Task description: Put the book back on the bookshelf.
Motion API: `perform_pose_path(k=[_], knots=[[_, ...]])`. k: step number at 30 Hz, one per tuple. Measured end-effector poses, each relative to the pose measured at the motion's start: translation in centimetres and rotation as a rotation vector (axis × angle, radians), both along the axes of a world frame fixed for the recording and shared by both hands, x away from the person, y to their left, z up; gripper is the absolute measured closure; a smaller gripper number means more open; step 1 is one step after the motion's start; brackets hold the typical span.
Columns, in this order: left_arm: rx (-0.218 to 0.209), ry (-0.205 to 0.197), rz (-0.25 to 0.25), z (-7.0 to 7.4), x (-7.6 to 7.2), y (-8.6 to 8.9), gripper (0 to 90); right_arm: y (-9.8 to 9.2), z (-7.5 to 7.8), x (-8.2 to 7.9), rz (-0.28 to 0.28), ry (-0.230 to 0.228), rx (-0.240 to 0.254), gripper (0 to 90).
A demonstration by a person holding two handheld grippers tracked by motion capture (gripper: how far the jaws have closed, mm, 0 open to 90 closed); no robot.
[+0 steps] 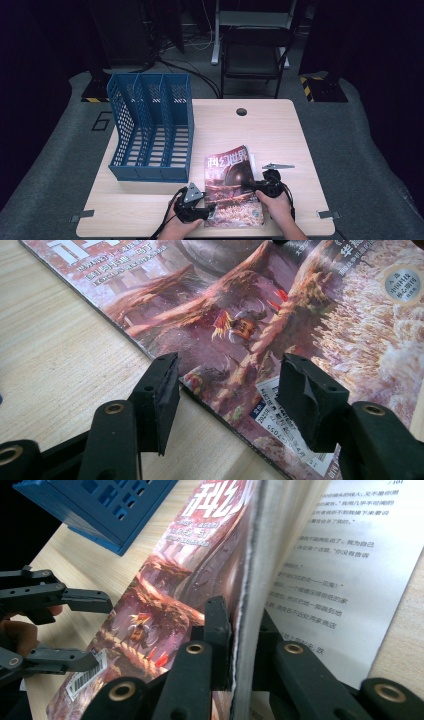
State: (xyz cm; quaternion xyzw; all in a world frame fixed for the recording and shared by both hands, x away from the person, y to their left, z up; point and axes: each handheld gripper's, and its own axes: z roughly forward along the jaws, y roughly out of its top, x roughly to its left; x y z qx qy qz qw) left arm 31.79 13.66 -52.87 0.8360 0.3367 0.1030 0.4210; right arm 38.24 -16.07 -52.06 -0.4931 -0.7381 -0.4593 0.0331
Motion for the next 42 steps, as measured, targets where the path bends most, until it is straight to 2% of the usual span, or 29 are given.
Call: perform_pose_path(k=[10, 11, 15, 18, 19, 21, 24, 28, 35, 37, 38, 42], knots=[[-0.006, -0.001, -0.002, -0.1, 0.1, 0.0, 41.5, 0.1, 0.6, -0.5, 0.016, -0.048, 0.019, 85.5], [-0.023, -0.002, 0.012, -0.1, 0.1, -0.1, 41.5, 0.1, 0.6, -0.6, 0.018, -0.057, 0.015, 85.5], [-0.016, 0.003, -0.017, -0.1, 0.3, 0.3, 41.4, 0.2, 0.9, -1.0, 0.017, -0.086, 0.007, 85.6], [-0.026, 0.019, -0.021, 0.0, 0.5, 0.5, 41.3, 0.3, 1.2, -1.3, 0.01, -0.099, 0.008, 85.6], [-0.023, 0.037, -0.025, 0.1, 0.7, 0.5, 40.7, 0.3, 1.2, -1.4, 0.008, -0.107, 0.01, 85.6], [-0.022, 0.055, -0.015, 0.3, 0.8, 0.5, 35.8, 0.3, 1.5, -1.6, 0.005, -0.126, 0.023, 85.6], [-0.018, 0.053, -0.007, 0.6, 0.9, 0.8, 34.6, 0.4, 1.8, -1.9, 0.011, -0.164, 0.037, 85.7], [-0.042, 0.042, 0.025, 1.0, 1.1, 1.0, 34.8, 0.5, 2.3, -2.3, 0.019, -0.199, 0.055, 85.7], [-0.093, 0.066, 0.043, 1.6, 2.1, 1.2, 35.3, 0.5, 2.9, -3.1, 0.024, -0.226, 0.076, 85.7], [-0.097, 0.07, 0.055, 1.8, 2.4, 1.1, 35.1, 0.4, 3.1, -3.4, 0.026, -0.23, 0.081, 85.7], [-0.104, 0.07, 0.054, 1.8, 2.6, 1.0, 35.3, 0.3, 3.3, -3.7, 0.032, -0.252, 0.086, 85.7], [-0.116, 0.067, 0.06, 2.5, 3.2, 0.9, 35.1, 0.3, 3.7, -4.2, 0.042, -0.26, 0.101, 85.7]])
